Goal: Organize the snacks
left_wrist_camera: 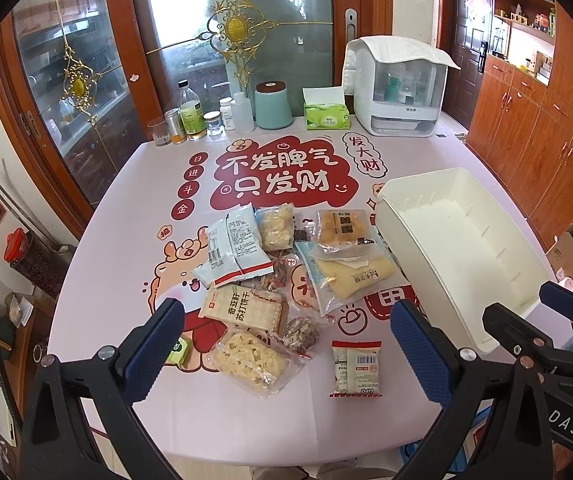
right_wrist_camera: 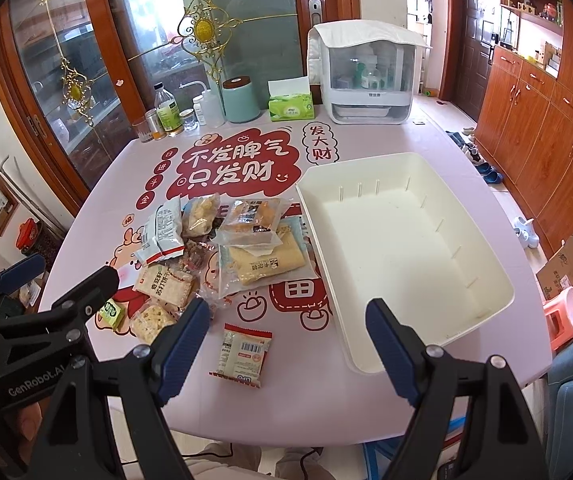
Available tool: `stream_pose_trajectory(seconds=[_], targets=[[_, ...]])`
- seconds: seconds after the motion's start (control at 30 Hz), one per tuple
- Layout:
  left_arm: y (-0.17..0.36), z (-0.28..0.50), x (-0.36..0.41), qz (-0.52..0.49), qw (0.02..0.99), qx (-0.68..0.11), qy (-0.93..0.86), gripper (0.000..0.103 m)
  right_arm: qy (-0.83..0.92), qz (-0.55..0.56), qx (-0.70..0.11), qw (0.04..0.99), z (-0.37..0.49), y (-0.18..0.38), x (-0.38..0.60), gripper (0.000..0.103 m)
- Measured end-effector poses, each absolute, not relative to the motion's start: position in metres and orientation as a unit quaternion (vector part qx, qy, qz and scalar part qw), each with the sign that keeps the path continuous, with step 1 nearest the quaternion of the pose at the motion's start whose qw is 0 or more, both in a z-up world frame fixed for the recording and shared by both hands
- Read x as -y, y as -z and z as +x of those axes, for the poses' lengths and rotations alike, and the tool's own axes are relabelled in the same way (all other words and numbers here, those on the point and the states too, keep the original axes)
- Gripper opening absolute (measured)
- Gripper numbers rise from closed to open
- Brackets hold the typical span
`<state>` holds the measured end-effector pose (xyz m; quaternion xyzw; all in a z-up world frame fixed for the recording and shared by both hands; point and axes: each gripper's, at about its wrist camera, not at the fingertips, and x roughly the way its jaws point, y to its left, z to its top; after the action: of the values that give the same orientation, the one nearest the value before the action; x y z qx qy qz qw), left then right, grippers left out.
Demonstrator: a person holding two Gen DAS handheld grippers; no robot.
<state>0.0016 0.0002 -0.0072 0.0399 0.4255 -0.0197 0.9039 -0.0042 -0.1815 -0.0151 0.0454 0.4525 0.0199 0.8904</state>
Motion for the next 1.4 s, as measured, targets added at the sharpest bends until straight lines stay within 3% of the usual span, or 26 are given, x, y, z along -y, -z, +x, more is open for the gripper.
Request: stream_pose_trajectory(seconds=[1.4], targets=[[-0.005,0.012,-0.034,0.045,0.906,-0.421,0.013,0.102,-0.039,0.054,-0.444,0.894,0.0,0.013,0.155,0.081]])
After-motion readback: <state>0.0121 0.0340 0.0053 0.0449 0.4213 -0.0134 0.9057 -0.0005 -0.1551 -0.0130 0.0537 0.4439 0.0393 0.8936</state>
